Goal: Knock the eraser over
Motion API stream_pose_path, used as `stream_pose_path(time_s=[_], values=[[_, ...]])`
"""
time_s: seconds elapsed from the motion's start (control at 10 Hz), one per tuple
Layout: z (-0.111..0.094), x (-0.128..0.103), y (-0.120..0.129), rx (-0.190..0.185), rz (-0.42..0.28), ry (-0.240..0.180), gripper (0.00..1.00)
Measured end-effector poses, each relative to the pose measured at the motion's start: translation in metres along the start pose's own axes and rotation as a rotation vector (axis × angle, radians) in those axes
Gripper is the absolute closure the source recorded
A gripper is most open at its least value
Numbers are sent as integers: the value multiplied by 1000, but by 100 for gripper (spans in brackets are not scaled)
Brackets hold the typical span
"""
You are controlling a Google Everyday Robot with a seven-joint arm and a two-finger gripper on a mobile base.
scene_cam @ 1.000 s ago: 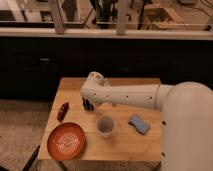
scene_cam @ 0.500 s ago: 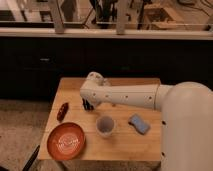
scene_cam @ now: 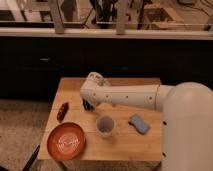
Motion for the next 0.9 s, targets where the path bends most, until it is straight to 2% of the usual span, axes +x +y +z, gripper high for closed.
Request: stream_pose_path(time_s=[0.9], values=[[-1,-6,-6,29,-9,-18,98]])
